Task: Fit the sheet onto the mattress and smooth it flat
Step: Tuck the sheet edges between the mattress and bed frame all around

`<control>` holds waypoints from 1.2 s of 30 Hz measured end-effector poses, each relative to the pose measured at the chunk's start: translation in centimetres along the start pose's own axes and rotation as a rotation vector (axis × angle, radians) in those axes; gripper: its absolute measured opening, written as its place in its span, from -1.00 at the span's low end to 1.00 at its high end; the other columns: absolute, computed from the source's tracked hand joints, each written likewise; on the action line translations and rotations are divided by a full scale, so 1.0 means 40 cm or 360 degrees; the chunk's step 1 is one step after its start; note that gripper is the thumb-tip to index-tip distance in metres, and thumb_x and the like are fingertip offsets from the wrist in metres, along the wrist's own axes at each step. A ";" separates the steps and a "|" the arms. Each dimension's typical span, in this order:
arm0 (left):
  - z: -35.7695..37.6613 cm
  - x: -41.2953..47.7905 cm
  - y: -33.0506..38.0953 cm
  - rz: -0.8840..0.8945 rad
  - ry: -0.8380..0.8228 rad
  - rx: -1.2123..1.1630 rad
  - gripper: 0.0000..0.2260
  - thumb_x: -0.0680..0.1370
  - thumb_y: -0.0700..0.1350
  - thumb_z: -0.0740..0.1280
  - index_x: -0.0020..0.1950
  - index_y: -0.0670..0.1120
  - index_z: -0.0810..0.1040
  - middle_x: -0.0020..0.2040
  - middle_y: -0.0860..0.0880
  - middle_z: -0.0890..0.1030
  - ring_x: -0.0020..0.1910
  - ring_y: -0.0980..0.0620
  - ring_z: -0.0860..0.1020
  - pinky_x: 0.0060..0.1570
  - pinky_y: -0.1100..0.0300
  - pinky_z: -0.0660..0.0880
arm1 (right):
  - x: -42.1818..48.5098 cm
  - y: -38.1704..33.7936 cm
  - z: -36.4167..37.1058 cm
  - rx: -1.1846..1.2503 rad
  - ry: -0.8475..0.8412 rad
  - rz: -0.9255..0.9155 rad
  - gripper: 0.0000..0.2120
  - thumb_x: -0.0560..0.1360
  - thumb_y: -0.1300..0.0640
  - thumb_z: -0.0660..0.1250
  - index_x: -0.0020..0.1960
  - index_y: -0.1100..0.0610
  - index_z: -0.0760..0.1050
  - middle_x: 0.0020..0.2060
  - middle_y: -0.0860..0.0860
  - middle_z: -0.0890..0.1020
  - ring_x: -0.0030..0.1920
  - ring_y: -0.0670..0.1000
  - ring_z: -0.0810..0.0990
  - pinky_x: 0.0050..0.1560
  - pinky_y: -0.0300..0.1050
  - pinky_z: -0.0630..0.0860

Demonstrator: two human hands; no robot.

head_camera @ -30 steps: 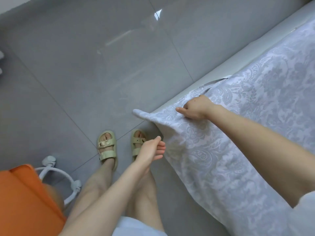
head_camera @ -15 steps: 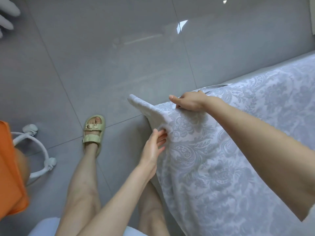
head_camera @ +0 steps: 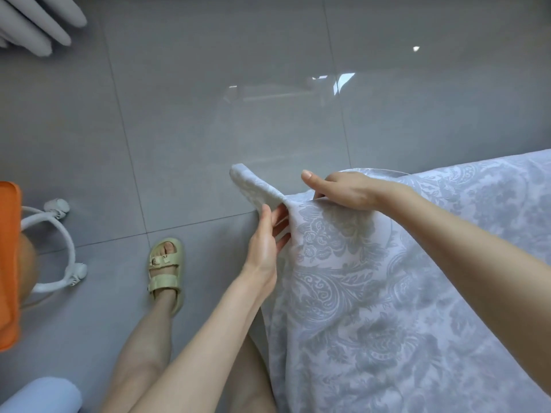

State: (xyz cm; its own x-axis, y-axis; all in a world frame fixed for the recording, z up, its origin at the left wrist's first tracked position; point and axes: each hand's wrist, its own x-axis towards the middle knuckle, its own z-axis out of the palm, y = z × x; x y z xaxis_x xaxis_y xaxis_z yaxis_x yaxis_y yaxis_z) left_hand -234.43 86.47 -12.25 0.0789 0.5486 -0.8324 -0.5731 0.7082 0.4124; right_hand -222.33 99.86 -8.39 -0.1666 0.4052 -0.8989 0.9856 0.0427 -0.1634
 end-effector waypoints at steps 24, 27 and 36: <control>0.162 -0.114 0.040 -0.0099 -0.0792 0.0404 -0.40 0.58 0.24 -0.15 0.27 -0.02 0.53 0.21 0.07 0.59 0.10 0.26 0.56 -0.07 0.52 0.45 | 0.033 0.163 -0.099 0.0331 -0.1080 0.0484 -0.07 0.44 -0.45 -0.14 0.20 0.33 0.51 -0.09 0.12 0.70 -0.14 -0.01 0.68 0.10 -0.09 0.50; 0.176 -0.174 0.049 -0.0055 -0.0899 0.0423 -0.31 0.48 0.30 -0.13 0.26 -0.05 0.56 0.17 0.01 0.63 0.08 0.20 0.58 -0.11 0.53 0.45 | -0.012 0.209 -0.123 0.0106 -0.1124 0.0679 -0.18 0.52 -0.38 -0.10 -0.11 0.26 0.67 -0.35 0.01 0.70 -0.36 -0.09 0.67 -0.23 -0.20 0.51; 0.074 0.056 0.022 -0.0103 -0.0207 0.0371 -0.39 0.57 0.29 -0.21 0.26 0.02 0.48 0.28 0.00 0.53 0.30 0.05 0.46 0.32 0.11 0.32 | -0.057 0.233 -0.130 0.0527 -0.0836 0.0566 -0.53 0.55 -0.33 -0.02 0.14 -0.15 0.54 0.01 -0.13 0.68 -0.04 -0.14 0.67 0.12 -0.21 0.51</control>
State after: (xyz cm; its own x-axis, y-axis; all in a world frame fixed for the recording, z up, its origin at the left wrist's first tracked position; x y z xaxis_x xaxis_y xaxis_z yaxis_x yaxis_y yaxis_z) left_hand -232.34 89.63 -12.66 0.2219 0.5408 -0.8114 -0.3613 0.8185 0.4467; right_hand -212.62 104.08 -5.75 0.0899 -0.1539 -0.9840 0.9364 -0.3235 0.1361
